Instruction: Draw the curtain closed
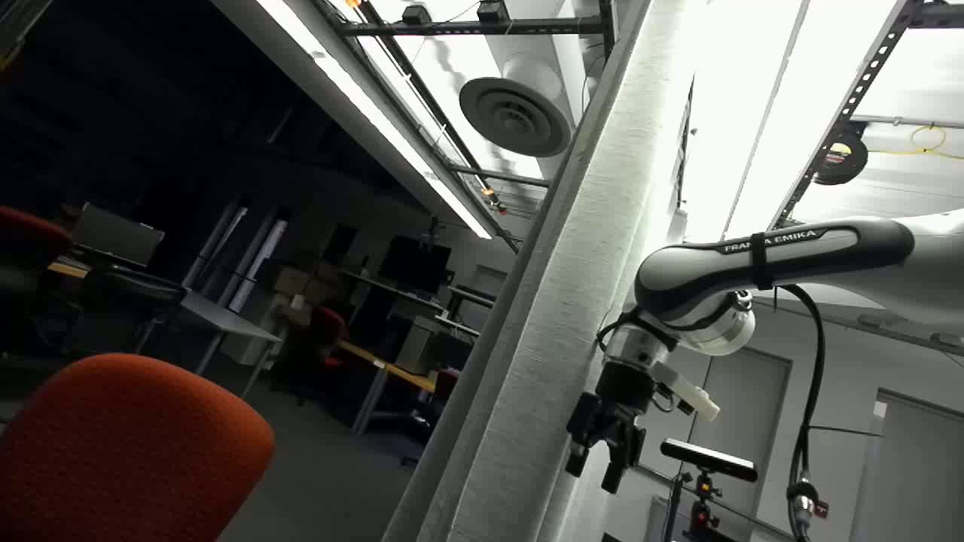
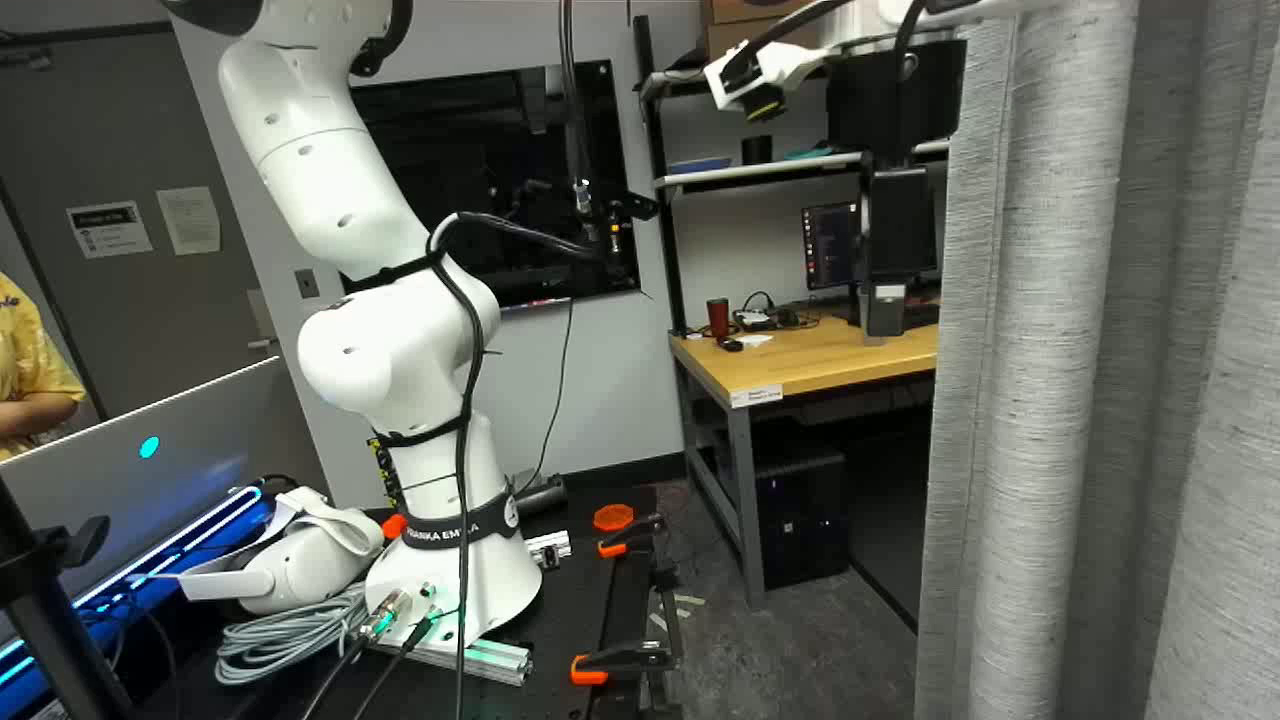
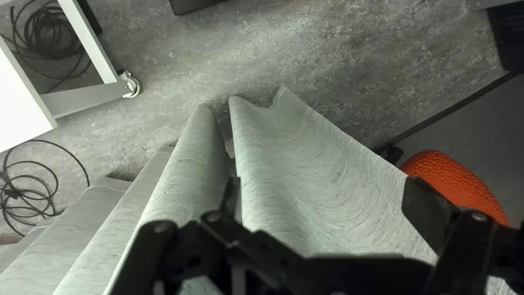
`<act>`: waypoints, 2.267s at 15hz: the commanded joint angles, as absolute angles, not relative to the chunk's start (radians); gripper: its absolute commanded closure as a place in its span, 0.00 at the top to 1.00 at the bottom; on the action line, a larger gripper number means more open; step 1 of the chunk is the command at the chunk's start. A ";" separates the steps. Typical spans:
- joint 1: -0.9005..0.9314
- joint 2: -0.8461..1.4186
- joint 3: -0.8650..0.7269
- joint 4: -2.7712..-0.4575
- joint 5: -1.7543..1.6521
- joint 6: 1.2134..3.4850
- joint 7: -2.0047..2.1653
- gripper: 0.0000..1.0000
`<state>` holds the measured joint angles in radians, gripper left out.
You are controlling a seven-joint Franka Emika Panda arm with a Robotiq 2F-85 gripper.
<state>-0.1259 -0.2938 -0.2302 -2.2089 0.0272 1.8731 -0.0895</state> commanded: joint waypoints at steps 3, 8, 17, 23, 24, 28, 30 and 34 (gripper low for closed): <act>-0.141 -0.292 -0.217 -2.206 0.031 1.870 -0.093 1.00; -0.141 -0.292 -0.217 -2.206 0.031 1.870 -0.093 1.00; -0.141 -0.292 -0.217 -2.206 0.031 1.870 -0.093 1.00; -0.141 -0.292 -0.217 -2.206 0.031 1.870 -0.093 1.00; -0.141 -0.292 -0.217 -2.206 0.031 1.870 -0.093 1.00; -0.137 -0.296 -0.212 -2.206 0.031 1.859 -0.096 1.00; -0.129 -0.305 -0.206 -2.213 0.054 1.872 -0.095 1.00; -0.109 -0.308 -0.185 -2.216 0.130 1.913 -0.096 1.00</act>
